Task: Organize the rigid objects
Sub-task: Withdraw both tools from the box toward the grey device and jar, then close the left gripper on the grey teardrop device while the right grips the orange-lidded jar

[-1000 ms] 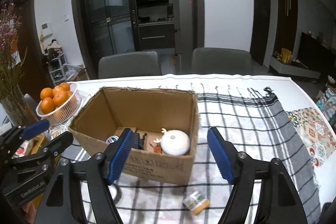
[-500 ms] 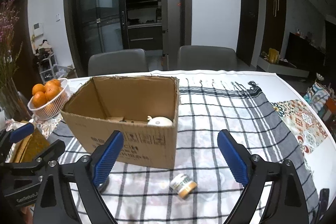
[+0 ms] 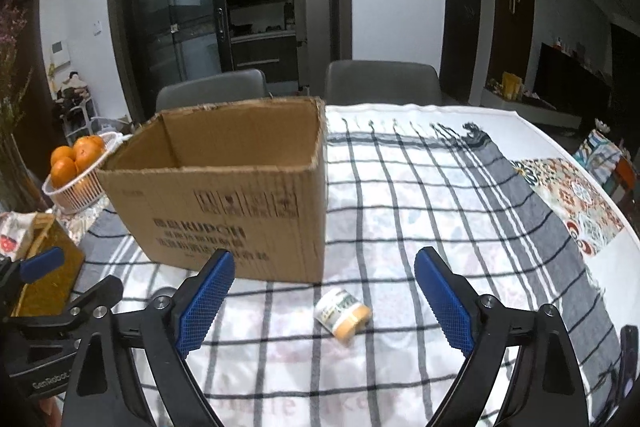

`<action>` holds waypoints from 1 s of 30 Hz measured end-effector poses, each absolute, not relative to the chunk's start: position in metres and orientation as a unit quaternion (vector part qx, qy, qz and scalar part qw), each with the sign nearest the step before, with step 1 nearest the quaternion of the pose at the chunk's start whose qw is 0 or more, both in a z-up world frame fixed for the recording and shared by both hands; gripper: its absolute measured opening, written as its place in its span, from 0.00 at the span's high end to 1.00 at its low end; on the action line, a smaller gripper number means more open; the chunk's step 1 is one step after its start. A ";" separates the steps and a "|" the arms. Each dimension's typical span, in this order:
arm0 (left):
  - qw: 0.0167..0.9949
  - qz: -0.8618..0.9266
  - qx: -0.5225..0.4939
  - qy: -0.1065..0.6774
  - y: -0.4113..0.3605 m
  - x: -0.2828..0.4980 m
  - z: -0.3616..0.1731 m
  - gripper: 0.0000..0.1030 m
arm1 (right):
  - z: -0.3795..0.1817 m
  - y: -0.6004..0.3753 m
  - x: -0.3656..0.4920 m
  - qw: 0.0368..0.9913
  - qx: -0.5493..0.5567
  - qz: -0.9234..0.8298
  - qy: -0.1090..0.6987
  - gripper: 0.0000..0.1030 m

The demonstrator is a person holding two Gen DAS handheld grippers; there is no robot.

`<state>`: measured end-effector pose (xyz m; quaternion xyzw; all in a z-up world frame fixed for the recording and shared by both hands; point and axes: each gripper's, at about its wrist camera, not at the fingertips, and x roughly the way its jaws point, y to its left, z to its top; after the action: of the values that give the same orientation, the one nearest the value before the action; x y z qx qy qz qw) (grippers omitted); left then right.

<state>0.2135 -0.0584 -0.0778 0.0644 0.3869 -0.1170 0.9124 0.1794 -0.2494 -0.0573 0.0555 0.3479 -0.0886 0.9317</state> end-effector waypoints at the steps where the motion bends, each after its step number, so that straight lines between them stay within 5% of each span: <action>1: 0.911 -0.118 0.065 0.390 -0.058 0.214 -0.080 0.10 | -0.060 -0.250 0.179 0.930 0.056 -0.090 0.351 0.10; 30: 0.871 -0.122 0.072 0.470 -0.073 0.257 -0.161 0.13 | -0.145 -0.260 0.208 0.887 0.081 -0.097 0.443 0.13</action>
<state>0.2572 -0.0734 -0.1605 0.0718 0.4695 -0.1224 0.8714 0.2082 -0.2600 -0.1446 0.0806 0.4434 -0.0972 0.8874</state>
